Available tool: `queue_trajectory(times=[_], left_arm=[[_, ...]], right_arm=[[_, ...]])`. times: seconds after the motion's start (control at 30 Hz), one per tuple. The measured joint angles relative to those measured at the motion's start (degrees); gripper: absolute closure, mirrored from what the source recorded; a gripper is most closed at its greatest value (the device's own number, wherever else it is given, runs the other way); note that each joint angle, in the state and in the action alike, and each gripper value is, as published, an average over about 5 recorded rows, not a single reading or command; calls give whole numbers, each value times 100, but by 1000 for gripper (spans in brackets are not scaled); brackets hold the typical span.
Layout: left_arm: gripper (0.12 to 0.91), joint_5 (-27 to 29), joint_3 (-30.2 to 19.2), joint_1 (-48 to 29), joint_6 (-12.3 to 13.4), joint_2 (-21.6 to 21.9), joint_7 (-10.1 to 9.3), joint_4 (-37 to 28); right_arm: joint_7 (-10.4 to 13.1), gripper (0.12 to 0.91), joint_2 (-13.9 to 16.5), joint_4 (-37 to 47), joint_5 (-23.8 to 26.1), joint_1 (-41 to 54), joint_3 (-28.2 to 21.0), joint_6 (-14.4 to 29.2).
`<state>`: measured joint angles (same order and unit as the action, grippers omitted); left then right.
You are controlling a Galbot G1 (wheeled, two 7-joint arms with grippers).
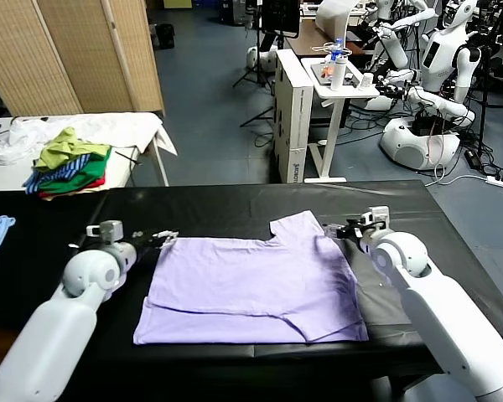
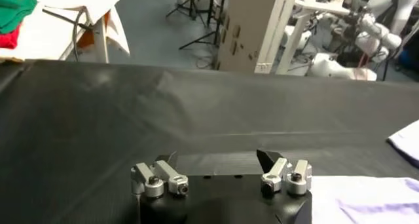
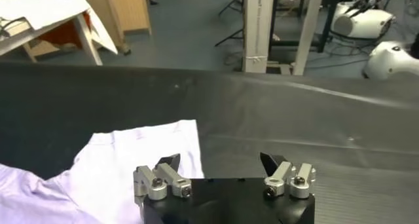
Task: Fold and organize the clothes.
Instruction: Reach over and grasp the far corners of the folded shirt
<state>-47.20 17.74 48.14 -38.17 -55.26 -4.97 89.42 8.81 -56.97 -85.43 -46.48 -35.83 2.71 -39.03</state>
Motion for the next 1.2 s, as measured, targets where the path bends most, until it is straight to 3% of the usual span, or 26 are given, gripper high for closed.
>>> queue_trajectory(times=[0.33,0.63,0.87,1.0,1.2], left_arm=[[131,84,-63,-14,19,-69,19,-144],[241,89,-55,157,14,12,36,3],[406,75,-28,305,-6,88,68,132],[440,88,-16,344,-6,105,99,132],[514,90,-20,327,-4,109,120,106]], right_arm=[[0,273,-122,229,-2,122,-128,-32],[-13,334,-153,283,24,86,-154,-40],[-18,442,-226,357,55,104,-168,-29],[-18,516,-255,370,66,110,-174,-28],[-20,557,-277,372,71,102,-173,-28]])
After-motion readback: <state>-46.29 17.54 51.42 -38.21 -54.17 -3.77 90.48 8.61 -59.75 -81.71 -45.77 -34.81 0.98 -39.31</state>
